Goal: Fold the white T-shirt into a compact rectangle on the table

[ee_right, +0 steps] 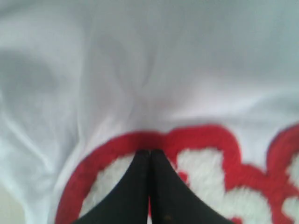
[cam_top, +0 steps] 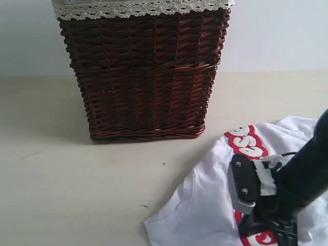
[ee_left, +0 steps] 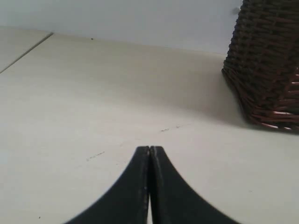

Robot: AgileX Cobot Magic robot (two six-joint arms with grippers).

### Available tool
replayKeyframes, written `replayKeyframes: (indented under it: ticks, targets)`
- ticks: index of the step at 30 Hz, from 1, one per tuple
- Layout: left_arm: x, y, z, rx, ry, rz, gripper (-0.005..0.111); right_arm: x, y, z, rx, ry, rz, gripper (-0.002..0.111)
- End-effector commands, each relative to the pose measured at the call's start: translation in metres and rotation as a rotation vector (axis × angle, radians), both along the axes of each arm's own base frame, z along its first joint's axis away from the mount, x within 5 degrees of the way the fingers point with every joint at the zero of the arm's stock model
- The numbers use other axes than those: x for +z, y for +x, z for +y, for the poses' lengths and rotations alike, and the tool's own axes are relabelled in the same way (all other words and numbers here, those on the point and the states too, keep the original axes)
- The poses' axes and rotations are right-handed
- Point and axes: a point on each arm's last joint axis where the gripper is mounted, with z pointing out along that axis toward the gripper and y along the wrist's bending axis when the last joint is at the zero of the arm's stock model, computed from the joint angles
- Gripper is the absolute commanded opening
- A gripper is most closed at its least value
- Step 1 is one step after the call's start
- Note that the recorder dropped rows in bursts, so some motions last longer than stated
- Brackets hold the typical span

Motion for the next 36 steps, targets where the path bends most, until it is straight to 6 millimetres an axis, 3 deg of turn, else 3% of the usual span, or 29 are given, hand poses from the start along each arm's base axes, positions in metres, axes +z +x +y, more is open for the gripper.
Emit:
replayKeyframes:
  ticks: [1,6,9,13,16,21,28,36]
  targets:
    - [0.003,0.0,0.0,-0.003,-0.001,-0.024,0.0,0.013,0.011,0.039,-0.034,0.08,-0.046,0.0]
    - [0.003,0.0,0.0,-0.003,-0.001,-0.024,0.0,0.033,0.02,0.046,-0.195,0.121,-0.072,0.0]
    - [0.003,0.0,0.0,-0.003,0.001,-0.023,0.0,0.043,0.024,0.023,-0.309,-0.056,-0.147,0.0]
    - [0.003,0.0,0.0,-0.003,0.001,-0.023,0.0,0.041,0.035,-0.009,-0.38,-0.287,-0.247,0.0]
    - [0.003,0.0,0.0,-0.003,0.001,-0.023,0.0,0.039,0.047,-0.028,-0.431,-0.336,-0.31,0.0]
    - [0.003,0.0,0.0,-0.003,0.001,-0.023,0.0,0.008,0.057,-0.034,-0.44,-0.354,-0.259,0.0]
    - [0.003,0.0,0.0,-0.003,0.001,-0.023,0.0,-0.026,0.049,0.0,-0.268,-0.362,-0.214,0.0]
    - [0.003,0.0,0.0,-0.003,-0.001,-0.024,0.0,-0.027,0.028,0.065,-0.009,-0.232,-0.278,0.0]
